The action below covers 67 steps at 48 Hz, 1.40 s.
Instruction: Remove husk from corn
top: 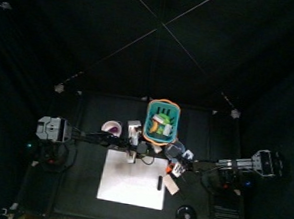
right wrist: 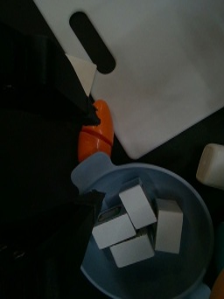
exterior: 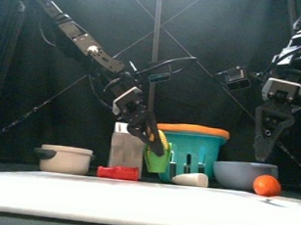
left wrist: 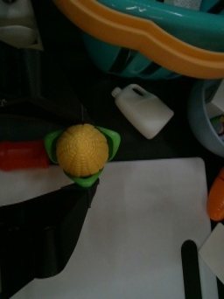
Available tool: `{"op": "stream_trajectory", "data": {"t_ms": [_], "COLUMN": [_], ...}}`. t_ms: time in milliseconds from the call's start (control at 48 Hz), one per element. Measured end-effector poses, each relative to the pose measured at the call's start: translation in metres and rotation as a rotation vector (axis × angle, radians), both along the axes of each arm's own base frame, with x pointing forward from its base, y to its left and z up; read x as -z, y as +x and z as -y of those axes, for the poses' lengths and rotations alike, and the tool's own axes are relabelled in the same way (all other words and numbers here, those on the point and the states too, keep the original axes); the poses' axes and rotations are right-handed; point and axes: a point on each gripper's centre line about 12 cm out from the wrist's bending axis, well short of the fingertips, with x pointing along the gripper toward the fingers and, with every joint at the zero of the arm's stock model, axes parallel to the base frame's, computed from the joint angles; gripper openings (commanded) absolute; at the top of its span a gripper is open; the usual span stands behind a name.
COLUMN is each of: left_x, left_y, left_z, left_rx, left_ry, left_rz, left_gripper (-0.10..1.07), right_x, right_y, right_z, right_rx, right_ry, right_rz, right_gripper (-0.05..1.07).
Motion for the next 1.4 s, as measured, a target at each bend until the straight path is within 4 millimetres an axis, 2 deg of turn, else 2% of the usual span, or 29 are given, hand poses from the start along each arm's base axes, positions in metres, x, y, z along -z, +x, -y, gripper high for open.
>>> {"op": "stream_trajectory", "data": {"t_ms": [125, 312, 667, 792, 938, 1125, 1396], "left_x": [-0.005, -0.022, -0.046, -0.056, -0.067, -0.063, -0.060], "left_y": [-0.001, -0.012, -0.051, -0.060, -0.062, -0.061, -0.057], "left_z": [0.005, 0.016, 0.032, 0.041, 0.053, 0.066, 0.072], "left_rx": [0.011, 0.037, 0.014, 0.026, 0.049, 0.080, 0.088], "left_ry": [0.001, 0.020, 0.115, 0.135, 0.134, 0.128, 0.131], "left_rz": [0.009, 0.062, 0.388, 0.486, 0.545, 0.554, 0.576], "left_gripper": [0.65, 0.65, 0.65, 0.65, 0.65, 0.65, 0.65], "right_x": [-0.013, -0.045, -0.080, -0.085, -0.087, -0.091, -0.085], "right_y": [0.010, 0.029, 0.061, 0.071, 0.082, 0.097, 0.106], "right_z": [-0.001, -0.009, -0.028, -0.032, -0.026, -0.013, -0.013], "right_rx": [0.001, -0.029, -0.157, -0.179, -0.167, -0.143, -0.186], "right_ry": [0.004, 0.015, 0.092, 0.131, 0.142, 0.127, 0.089], "right_rz": [0.041, 0.160, 0.477, 0.559, 0.601, 0.625, 0.605], "right_gripper": [0.93, 0.93, 0.93, 0.93, 0.93, 0.93, 0.93]}}
